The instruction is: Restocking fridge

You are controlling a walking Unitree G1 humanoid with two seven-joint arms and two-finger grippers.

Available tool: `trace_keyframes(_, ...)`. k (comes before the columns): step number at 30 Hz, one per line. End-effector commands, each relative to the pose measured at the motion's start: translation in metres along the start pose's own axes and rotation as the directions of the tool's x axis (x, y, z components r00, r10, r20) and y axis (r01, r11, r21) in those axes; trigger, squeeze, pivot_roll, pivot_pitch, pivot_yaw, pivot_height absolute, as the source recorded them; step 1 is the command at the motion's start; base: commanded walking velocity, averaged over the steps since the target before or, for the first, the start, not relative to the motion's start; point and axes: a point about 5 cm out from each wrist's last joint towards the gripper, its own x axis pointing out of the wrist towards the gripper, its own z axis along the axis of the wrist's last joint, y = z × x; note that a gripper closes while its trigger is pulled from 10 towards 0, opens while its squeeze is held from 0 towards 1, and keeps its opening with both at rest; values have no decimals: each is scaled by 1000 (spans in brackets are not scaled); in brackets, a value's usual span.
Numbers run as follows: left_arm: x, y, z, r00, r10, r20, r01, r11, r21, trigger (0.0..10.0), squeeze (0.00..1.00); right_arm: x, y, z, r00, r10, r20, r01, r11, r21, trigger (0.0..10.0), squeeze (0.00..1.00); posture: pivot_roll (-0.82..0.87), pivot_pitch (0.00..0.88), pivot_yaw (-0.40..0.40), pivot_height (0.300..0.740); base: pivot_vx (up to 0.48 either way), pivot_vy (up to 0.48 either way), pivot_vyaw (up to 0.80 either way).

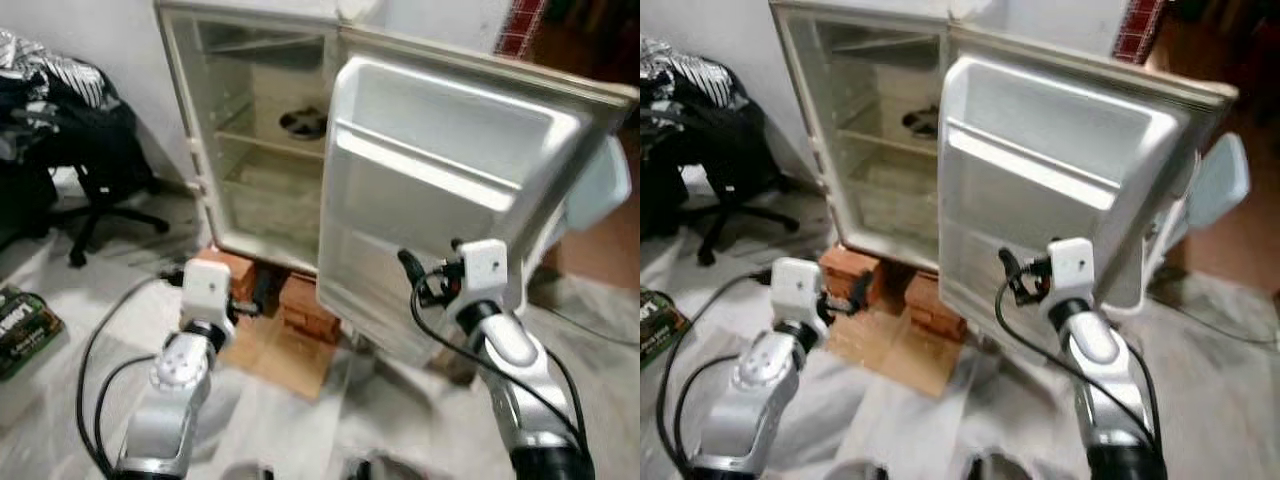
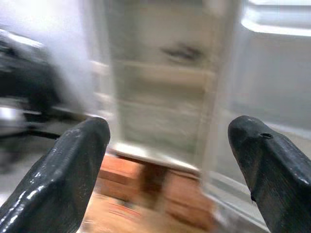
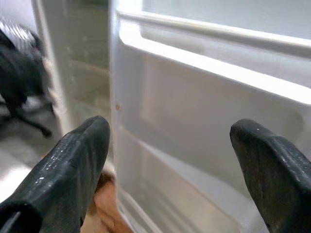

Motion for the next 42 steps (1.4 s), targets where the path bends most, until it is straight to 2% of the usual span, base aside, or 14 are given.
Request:
trace_keyframes(1, -1, 2, -9, 999, 10, -43, -10, 1000, 9, 10000, 0, -6, -5, -11, 998, -51, -43, 52, 998, 29, 10000, 0, -9, 18, 4, 740, 0, 0, 0)
trace_keyframes(3, -1, 8, -10, 998, 35, -46, -33, 999, 41, 10000, 0, -11, -13, -22, 988, -125, -96, 131, 990, 60, 10000, 0, -13, 19, 6, 740, 0, 0, 0)
trace_keyframes(4, -1, 8, -10, 998, 35, -46, -33, 999, 41, 10000, 0, -11, -13, -22, 988, -125, -96, 131, 990, 60, 10000, 0, -13, 19, 6, 740, 0, 0, 0)
trace_keyframes(5, -1, 9, -12, 998, 12, -56, -12, 1000, -3, 10000, 0, -13, -16, -28, 979, -161, -125, 170, 983, 69, 10000, 0, -18, 20, 8, 740, 0, 0, -425)
trace_keyframes(12, 0, 8, -11, 999, 16, -42, -17, 1000, -25, 10000, 0, -9, -22, -24, 973, -205, -104, 213, 975, 66, 10000, 0, -20, 20, 6, 740, 182, 0, -713)
trace_keyframes(15, -1, 7, -11, 999, 8, -41, -9, 999, -34, 10000, 0, -7, -22, -23, 974, -205, -101, 212, 975, 67, 10000, 0, -16, 20, 3, 740, 367, 0, -623)
trace_keyframes(26, -5, 7, -13, 999, 14, -45, -16, 999, -35, 10000, 0, -1, -20, -18, 978, -193, -78, 197, 979, 56, 10000, 0, -6, 24, -6, 740, 416, 0, 0)
trace_keyframes(32, -5, 7, -16, 998, 31, -62, -33, 999, -26, 10000, 0, 1, -21, -15, 980, -190, -65, 193, 980, 43, 10000, 0, -8, 22, -13, 740, 353, -304, 0)
trace_keyframes(39, -6, 5, -18, 997, 30, -72, -33, 999, -39, 10000, 0, 2, -21, -15, 980, -190, -63, 192, 980, 41, 10000, 0, -8, 19, -16, 740, 73, -389, 0)
trace_keyframes(42, -6, 4, -18, 997, 32, -66, -34, 999, -31, 10000, 0, 4, -21, -14, 981, -183, -60, 186, 982, 42, 10000, 0, -8, 17, -18, 740, 0, 0, 0)
